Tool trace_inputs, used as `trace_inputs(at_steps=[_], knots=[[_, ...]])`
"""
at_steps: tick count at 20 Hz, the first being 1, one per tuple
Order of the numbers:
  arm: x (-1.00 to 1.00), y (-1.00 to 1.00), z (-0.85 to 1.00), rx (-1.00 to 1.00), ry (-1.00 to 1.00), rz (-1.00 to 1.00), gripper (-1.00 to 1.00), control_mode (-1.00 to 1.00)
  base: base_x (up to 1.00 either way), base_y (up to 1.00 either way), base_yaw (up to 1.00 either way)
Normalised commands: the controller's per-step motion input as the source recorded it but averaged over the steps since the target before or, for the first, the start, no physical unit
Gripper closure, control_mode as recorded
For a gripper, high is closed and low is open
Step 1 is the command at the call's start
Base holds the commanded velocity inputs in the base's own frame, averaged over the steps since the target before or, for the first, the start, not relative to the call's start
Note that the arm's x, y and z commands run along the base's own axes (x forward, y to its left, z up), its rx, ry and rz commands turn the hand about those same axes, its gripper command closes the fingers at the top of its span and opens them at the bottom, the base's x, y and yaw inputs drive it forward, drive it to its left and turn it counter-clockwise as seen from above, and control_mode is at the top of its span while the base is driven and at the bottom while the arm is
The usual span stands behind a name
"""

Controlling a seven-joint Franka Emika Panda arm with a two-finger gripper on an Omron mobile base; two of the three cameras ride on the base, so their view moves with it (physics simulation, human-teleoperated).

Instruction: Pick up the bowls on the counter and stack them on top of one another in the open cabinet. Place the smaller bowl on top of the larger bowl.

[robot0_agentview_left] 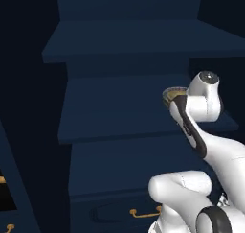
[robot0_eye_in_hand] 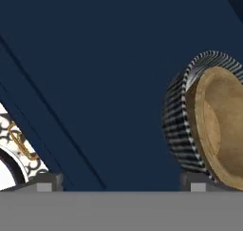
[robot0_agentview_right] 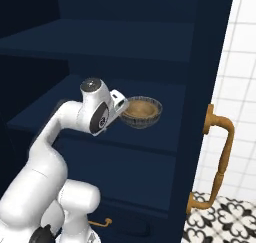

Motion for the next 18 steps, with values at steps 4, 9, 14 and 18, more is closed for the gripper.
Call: trace_inputs(at_steps=[4,9,14,18], knots=[[-1.00,1.00,0.69,-0.11,0.01,0.01,-1.00,-1.00,0.00,0.00,0.00],[-1.00,0.97,0.45,-0.12,0.01,0.03,-1.00,-1.00,0.00,0.00,0.00],[-0.41,0.27,0.00,-0.01,0.02,0.02,-1.00,-1.00,0.00,0.00,0.00],[0.00,0.00,0.00,0.02,0.00,0.00,-1.00,-1.00,0.00,0.00,0.00]])
